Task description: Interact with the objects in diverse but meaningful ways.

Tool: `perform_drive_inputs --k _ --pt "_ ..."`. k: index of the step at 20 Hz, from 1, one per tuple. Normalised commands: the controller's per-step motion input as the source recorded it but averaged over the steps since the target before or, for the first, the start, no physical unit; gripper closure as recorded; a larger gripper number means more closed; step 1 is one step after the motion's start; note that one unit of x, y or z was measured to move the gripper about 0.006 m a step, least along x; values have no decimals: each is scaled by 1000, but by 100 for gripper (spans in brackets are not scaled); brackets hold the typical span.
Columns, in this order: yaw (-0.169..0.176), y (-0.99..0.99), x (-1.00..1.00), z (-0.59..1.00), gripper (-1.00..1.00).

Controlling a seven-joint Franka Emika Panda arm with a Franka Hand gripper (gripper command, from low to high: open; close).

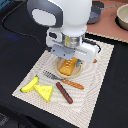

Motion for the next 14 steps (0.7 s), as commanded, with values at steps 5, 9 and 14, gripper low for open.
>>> perform_drive_inputs --k 5,9,14 --pt "-56 -47 1 -66 100" --pt "-40 -29 51 -53 100" --pt "-44 -9 118 226 100"
